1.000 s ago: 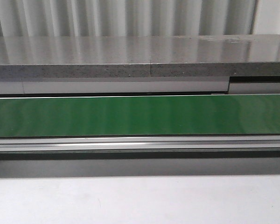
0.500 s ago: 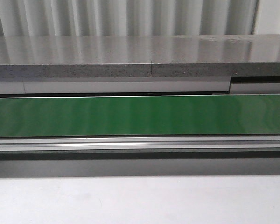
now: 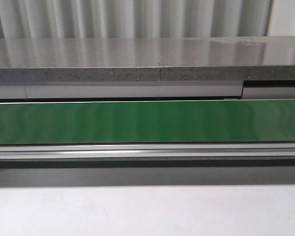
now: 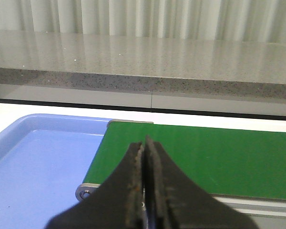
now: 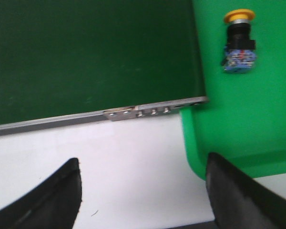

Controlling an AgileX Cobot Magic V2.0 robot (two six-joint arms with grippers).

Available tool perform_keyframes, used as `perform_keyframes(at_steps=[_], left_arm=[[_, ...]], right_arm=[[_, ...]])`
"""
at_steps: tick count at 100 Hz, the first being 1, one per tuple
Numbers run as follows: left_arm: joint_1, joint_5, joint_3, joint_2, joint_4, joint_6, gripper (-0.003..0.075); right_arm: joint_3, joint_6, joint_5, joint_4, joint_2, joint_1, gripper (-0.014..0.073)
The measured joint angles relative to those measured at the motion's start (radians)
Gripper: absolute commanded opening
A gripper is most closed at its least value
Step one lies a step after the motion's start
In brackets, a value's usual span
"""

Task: Move button from right to left
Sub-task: 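Grasp the yellow-capped button by its blue contact block with the right gripper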

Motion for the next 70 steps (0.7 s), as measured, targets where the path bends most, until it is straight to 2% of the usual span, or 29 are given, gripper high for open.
perform_keyframes(at_steps=[22,36,48,70], left_arm=[[0.0,0.0,0.0,0.0,0.0,0.0,-0.002],[0.0,0.0,0.0,0.0,0.0,0.0,-0.002],[0.0,0.0,0.0,0.0,0.0,0.0,-0.002],[0.0,0.0,0.0,0.0,0.0,0.0,-0.002]], right_arm=[[-0.125,0.022,0.018,-0.006,0.159,-0.197,0.0551],[-0.194,0.028,0.044,0.041,0.284,-0.302,0.0551],[-0.239,0.028,0.068,0.075,0.383,-0.346,0.0551],[-0.338,0.03,0.073,0.086,0.57,-0.356,0.0551]])
